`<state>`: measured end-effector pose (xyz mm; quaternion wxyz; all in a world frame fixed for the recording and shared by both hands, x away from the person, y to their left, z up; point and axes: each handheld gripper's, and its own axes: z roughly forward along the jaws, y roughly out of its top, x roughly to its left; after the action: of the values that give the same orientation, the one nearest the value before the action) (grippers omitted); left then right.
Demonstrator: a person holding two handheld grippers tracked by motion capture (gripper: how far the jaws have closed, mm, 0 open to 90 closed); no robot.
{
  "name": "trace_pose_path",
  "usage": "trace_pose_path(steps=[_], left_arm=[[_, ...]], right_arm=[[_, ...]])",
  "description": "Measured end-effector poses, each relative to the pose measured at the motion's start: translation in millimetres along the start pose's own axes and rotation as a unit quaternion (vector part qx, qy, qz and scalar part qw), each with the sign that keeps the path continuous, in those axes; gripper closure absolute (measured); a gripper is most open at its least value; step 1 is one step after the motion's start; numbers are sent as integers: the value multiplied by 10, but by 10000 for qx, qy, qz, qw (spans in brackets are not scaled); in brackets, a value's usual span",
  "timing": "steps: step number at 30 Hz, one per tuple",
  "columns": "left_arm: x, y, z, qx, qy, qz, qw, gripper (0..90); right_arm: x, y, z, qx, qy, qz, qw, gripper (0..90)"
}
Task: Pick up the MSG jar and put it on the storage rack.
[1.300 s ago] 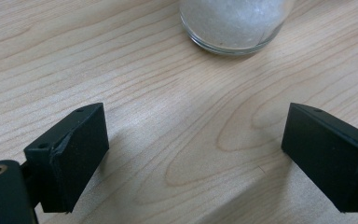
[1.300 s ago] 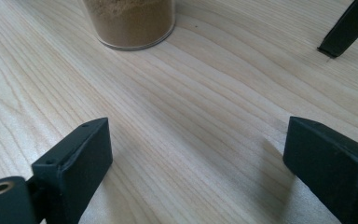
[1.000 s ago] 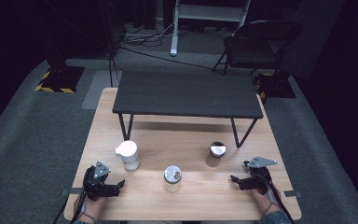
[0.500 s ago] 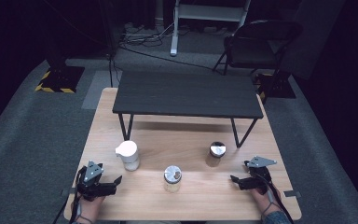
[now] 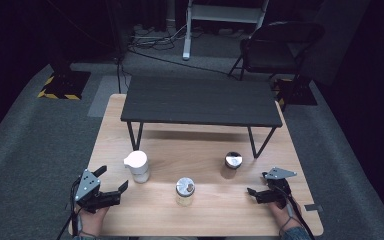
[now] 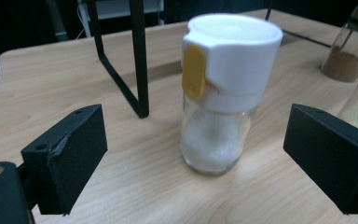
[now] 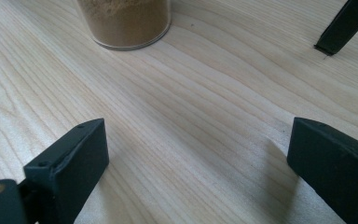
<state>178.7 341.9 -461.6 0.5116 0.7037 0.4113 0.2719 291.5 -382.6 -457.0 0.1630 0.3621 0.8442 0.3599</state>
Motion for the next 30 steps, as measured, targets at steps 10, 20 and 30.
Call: trace_pose_path(steps=[10,20,30], left_arm=[[55,2,188,-121,-227,-22,9997,53],[85,52,371,-103,-329,-19,9994,53],[94,97,534,-70,-445,17,9990,57]], right_arm=[[8,1,-1,4,-40,44,10000,52],[9,2,0,8,-47,53,10000,49],[19,1,-1,8,-71,70,10000,47]])
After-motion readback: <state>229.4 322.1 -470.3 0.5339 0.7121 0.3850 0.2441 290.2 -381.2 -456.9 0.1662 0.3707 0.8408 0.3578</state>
